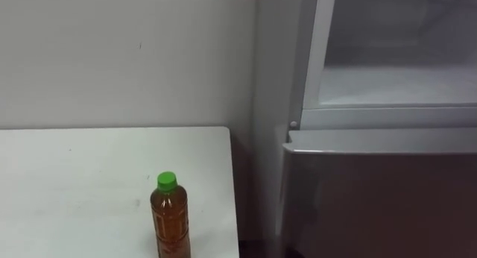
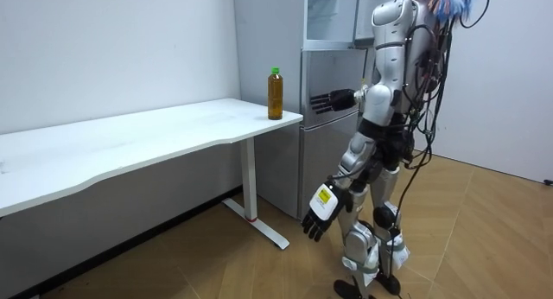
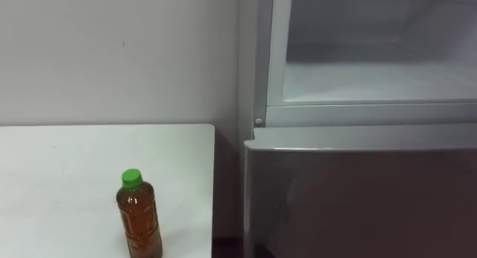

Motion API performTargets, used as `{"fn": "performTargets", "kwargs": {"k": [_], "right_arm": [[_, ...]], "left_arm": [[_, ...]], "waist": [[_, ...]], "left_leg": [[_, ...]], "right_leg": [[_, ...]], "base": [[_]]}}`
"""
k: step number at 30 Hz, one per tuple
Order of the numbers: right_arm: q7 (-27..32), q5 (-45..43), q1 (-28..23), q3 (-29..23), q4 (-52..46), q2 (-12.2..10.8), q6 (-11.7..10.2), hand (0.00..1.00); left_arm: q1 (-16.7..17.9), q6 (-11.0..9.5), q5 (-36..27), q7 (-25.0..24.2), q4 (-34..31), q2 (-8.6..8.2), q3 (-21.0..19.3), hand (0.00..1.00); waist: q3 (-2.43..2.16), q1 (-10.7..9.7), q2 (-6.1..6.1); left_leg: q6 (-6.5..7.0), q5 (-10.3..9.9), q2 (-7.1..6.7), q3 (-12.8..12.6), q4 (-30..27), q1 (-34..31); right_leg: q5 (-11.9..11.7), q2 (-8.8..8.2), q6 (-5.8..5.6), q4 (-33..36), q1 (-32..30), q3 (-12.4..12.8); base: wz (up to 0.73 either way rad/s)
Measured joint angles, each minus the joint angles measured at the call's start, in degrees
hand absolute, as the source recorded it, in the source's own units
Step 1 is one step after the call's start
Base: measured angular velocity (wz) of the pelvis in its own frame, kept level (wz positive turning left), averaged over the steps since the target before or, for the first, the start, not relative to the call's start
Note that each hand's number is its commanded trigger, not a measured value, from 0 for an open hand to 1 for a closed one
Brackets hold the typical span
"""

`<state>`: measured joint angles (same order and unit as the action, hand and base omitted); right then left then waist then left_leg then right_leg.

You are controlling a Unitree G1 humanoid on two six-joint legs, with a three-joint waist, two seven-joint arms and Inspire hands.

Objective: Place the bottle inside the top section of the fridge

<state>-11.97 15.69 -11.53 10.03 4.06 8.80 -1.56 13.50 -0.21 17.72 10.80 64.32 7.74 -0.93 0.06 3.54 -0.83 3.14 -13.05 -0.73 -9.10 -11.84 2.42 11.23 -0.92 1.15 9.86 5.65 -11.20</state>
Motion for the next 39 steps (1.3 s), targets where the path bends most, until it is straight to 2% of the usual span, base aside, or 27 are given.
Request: {"fn": "performTargets", "kwargs": {"k": [2,4,6,9,12,15,16,19,20,27,31,39], "right_arm": [[0.55,0.0,0.0,0.0,-0.7,0.1,0.36,0.0],[0.81,-0.02,0.01,0.14,-2.06,0.08,0.97,0.0],[1.21,-0.07,0.01,0.39,-4.05,0.61,2.15,0.0],[1.36,-0.04,0.02,0.49,-5.73,2.25,2.23,0.0],[1.36,0.13,1.41,0.48,-9.38,2.63,2.19,0.0],[1.34,2.2,6.41,0.31,-13.64,2.54,1.26,0.0],[1.34,2.79,8.28,0.18,-14.67,2.47,0.01,0.0],[1.38,4.2,10.52,-0.07,-17.34,2.42,-0.99,0.0],[1.28,4.25,10.95,-0.01,-18.09,2.4,-1.06,0.0],[1.64,4.27,11.2,-0.05,-18.19,2.38,-1.39,0.0],[2.34,4.26,11.55,-0.05,-18.19,2.38,-1.38,0.0],[3.21,4.56,12.85,-0.04,-18.19,2.38,-1.26,0.0]], "left_arm": [[0.05,0.01,0.0,0.02,0.41,0.01,0.0,0.0],[-0.15,0.23,0.01,0.06,0.53,0.07,0.59,0.0],[-0.21,0.22,0.04,0.06,0.52,0.21,1.28,0.0],[-0.69,0.2,0.55,0.06,0.51,0.55,1.72,0.0],[-0.58,0.17,0.67,0.06,0.56,0.73,1.81,0.0],[-0.39,0.14,0.73,0.06,0.41,0.95,1.84,0.0],[-0.16,0.14,1.29,0.03,0.39,1.14,1.77,0.0],[0.28,0.2,3.54,-0.18,-0.08,1.78,1.59,0.0],[0.59,0.24,4.51,-0.26,-0.14,1.73,1.62,0.0],[1.14,0.72,5.73,-0.9,-0.89,1.82,1.1,0.0],[1.2,1.52,6.79,-1.66,-1.64,1.74,1.09,0.0],[1.07,2.82,7.87,-2.52,-1.91,1.63,1.2,0.0]], "waist": [[-0.01,0.11,-0.04],[-0.23,0.31,-0.38],[-0.13,0.56,-0.35],[0.16,1.23,-0.45],[0.4,1.5,-0.44],[0.42,1.57,-0.7],[0.47,1.56,-0.9],[-0.08,1.72,-2.24],[-0.1,1.77,-2.27],[-0.1,1.75,-1.56],[-0.31,1.97,-0.87],[-0.3,2.93,-1.13]], "left_leg": [[0.0,0.09,0.0,0.06,-0.04,-0.03],[-0.01,0.13,-0.01,0.06,-0.05,0.0],[-0.01,0.19,0.0,0.05,-0.05,0.06],[-0.03,0.28,0.03,0.05,-0.05,0.19],[-0.03,0.29,0.02,0.05,-0.33,0.01],[-0.03,0.29,-0.05,0.41,-0.7,-0.28],[-0.02,0.3,-0.05,0.64,-0.79,-0.27],[-0.04,0.29,-0.19,1.59,-0.9,-0.35],[-0.04,0.29,-0.24,1.81,-0.93,-0.22],[-0.07,0.29,-0.3,3.14,-0.87,-0.26],[-0.19,0.38,-0.29,3.15,-0.87,-0.24],[-0.31,0.52,-0.26,3.15,-0.86,-0.19]], "right_leg": [[-0.02,-0.04,0.04,0.08,-0.01,-0.03],[-0.03,-0.07,0.05,0.2,-0.01,-0.09],[-0.03,-0.05,0.05,0.34,-0.01,-0.12],[-0.03,-0.1,0.05,0.74,-0.09,-0.18],[-0.03,-0.13,0.05,0.76,-0.14,-0.25],[-0.01,-0.19,0.08,0.21,-0.02,-0.41],[-0.1,-0.12,0.1,-0.31,0.15,-0.63],[-0.12,-0.07,0.07,-1.25,0.94,-1.67],[-0.14,-0.05,0.04,-1.22,1.45,-1.85],[-0.2,-0.07,-0.03,-1.09,1.84,-3.0],[-0.21,-0.07,0.0,-1.08,1.87,-3.09],[-0.28,-0.08,0.09,-1.04,1.9,-3.28]], "base": [[0.0],[0.0],[0.0],[0.0],[0.0],[0.08],[0.16],[0.2],[0.16],[0.09],[0.0],[0.0]]}}
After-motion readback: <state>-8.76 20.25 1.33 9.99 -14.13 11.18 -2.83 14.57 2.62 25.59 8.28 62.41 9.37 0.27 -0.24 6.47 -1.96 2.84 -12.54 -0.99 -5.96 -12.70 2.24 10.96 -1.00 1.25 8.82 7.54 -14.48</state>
